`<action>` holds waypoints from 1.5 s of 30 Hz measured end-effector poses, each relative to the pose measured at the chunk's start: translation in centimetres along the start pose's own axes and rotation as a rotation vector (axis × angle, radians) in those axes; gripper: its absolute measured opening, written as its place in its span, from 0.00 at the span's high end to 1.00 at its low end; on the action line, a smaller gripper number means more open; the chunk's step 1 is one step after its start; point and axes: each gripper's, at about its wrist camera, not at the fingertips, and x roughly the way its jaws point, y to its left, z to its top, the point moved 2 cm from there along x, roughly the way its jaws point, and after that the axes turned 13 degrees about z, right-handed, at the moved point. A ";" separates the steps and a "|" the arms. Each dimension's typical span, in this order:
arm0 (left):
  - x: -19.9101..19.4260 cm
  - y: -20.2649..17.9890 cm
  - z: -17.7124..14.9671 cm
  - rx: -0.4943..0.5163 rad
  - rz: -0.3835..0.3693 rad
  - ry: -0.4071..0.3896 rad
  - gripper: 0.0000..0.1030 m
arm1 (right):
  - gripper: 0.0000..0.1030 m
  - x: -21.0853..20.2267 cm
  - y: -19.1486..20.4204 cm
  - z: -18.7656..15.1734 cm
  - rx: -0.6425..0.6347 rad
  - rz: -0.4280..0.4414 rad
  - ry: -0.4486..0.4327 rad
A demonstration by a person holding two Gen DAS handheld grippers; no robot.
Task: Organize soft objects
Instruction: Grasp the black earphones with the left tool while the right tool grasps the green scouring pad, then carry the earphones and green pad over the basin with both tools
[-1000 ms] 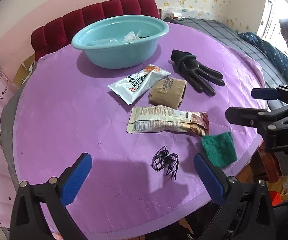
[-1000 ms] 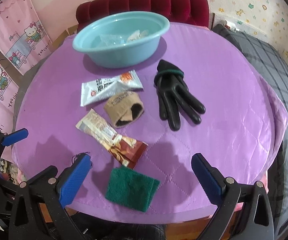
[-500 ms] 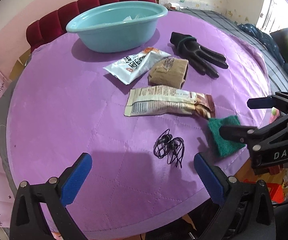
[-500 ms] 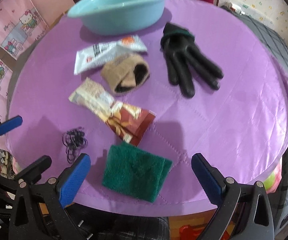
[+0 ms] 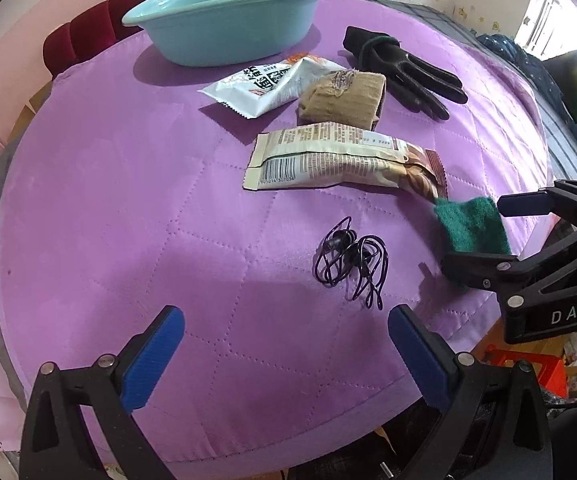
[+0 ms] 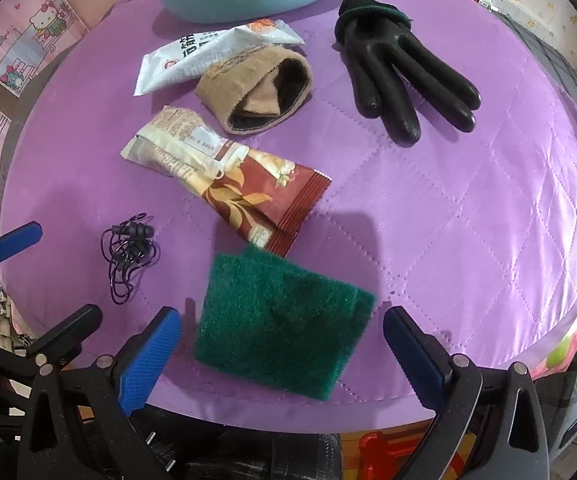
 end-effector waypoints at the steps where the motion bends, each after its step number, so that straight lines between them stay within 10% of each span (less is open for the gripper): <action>1: 0.1 0.0 0.0 0.001 -0.003 0.001 0.00 | 0.05 0.1 0.0 -0.1 -0.002 -0.002 0.002; 7: 0.5 -0.6 0.5 0.015 -0.021 0.003 0.00 | 0.89 -1.0 0.0 -0.6 0.004 0.019 -0.014; 19: 1.7 -1.9 2.4 -0.012 -0.096 0.026 0.03 | 0.93 -4.3 -0.9 -0.6 0.030 0.036 -0.101; 24: 2.3 -3.2 2.7 0.000 -0.109 0.048 0.36 | 0.92 -5.1 -1.2 -1.0 0.037 0.037 -0.104; 26: 2.4 -3.7 2.8 0.002 -0.122 0.041 0.76 | 0.92 -5.6 -1.1 -1.5 0.041 0.038 -0.103; 31: 2.1 -3.3 3.0 -0.039 -0.157 0.031 0.88 | 0.92 -5.2 -1.5 -0.8 0.037 0.046 -0.099; 45: -0.9 -2.1 3.4 -0.086 -0.142 0.000 0.89 | 0.92 -5.1 -0.9 1.5 -0.038 0.073 -0.078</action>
